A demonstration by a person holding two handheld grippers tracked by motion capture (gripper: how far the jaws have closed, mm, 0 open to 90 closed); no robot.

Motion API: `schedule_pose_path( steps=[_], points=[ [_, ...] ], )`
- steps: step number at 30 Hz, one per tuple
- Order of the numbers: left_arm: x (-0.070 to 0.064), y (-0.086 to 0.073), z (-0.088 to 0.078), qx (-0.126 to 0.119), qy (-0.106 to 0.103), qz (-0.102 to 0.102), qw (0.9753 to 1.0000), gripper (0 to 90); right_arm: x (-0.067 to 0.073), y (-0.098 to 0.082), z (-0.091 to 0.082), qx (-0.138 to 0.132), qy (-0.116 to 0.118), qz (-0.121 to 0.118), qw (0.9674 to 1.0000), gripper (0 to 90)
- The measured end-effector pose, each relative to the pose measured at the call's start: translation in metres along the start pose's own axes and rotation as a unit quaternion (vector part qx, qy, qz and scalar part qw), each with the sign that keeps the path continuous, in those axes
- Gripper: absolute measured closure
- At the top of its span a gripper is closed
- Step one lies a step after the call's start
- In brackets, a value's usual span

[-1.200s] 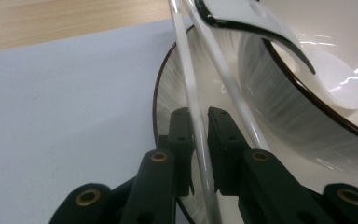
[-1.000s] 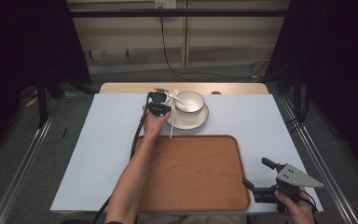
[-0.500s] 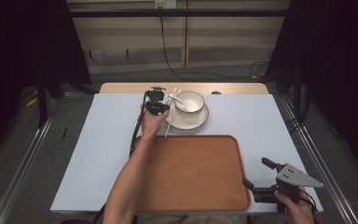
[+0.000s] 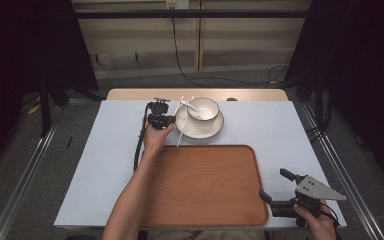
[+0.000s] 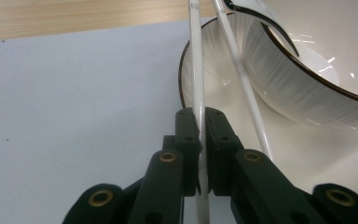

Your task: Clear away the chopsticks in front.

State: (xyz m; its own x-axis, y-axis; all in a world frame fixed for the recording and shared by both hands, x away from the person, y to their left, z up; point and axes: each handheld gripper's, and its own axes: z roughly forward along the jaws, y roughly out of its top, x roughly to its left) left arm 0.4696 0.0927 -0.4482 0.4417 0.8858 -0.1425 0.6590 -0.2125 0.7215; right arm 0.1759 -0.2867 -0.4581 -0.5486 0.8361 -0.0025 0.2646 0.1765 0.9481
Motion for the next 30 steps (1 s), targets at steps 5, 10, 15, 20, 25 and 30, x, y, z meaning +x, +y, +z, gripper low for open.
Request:
schedule_pose_path(
  steps=[5,10,15,20,25,30],
  points=[
    [0.007,-0.002,-0.013,0.006,0.013,0.004,0.9999,85.2,0.000,0.000,0.000,-0.001,-0.001,0.001,1.0000,1.9],
    [0.008,-0.008,-0.033,0.002,0.009,-0.009,0.9999,85.2,0.000,0.000,0.000,-0.002,0.001,0.002,1.0000,1.9],
    [0.012,-0.016,-0.047,-0.004,-0.010,-0.016,0.9998,85.2,0.001,0.001,0.000,-0.002,0.002,0.000,1.0000,1.9],
    [0.011,-0.025,-0.059,-0.004,-0.006,0.004,1.0000,85.3,0.000,0.000,0.001,-0.002,-0.002,0.000,1.0000,2.0],
    [0.014,-0.037,-0.067,-0.008,-0.007,-0.015,0.9998,85.3,0.000,0.000,0.000,-0.003,-0.003,0.002,1.0000,1.9],
    [0.009,-0.045,-0.075,-0.006,0.006,-0.007,0.9999,85.3,0.000,0.000,0.000,-0.002,-0.001,0.003,1.0000,2.0]
  ],
)
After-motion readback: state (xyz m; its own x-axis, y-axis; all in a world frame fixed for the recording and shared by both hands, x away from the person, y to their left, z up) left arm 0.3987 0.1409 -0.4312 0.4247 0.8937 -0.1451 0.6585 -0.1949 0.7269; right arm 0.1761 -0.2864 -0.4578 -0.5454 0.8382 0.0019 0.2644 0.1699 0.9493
